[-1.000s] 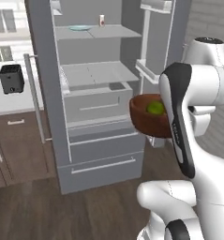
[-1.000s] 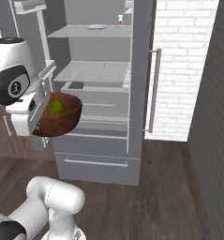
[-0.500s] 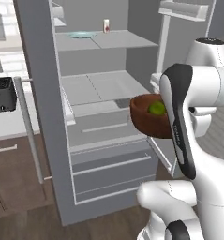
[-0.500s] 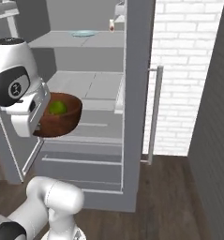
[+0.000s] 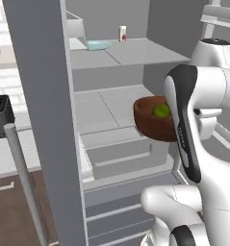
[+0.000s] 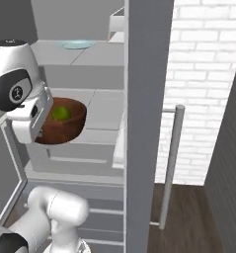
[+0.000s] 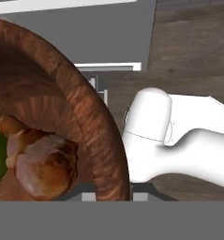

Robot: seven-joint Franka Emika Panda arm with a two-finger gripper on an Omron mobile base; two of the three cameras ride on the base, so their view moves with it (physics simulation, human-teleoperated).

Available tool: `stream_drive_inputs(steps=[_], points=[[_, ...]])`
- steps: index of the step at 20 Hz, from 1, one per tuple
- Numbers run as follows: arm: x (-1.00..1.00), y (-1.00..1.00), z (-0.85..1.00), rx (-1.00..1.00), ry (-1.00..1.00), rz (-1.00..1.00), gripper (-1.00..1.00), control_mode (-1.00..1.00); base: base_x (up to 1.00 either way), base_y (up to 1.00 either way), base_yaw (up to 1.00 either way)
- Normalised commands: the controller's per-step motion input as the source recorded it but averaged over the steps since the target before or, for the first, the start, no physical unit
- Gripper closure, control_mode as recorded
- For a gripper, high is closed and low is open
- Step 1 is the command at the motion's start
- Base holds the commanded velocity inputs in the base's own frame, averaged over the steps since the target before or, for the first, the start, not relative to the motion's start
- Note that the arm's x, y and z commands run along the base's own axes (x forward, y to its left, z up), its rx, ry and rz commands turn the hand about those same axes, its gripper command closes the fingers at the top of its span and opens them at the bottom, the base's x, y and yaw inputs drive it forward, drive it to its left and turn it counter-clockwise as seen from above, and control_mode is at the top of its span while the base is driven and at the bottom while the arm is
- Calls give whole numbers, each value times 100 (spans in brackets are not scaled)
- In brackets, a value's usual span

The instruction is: Pick the chicken drumstick and lime from their plates and place them in the bowl. Then put the bowl in the fridge.

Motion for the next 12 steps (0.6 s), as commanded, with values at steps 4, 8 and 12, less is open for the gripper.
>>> stream_drive_inputs(steps=[4, 8, 12], points=[[0, 0, 0, 0, 0, 0, 100, 100, 75, 0, 3], [0, 0, 0, 0, 0, 0, 100, 100, 67, 0, 12], [0, 0, 0, 0, 0, 0, 100, 100, 43, 0, 17]])
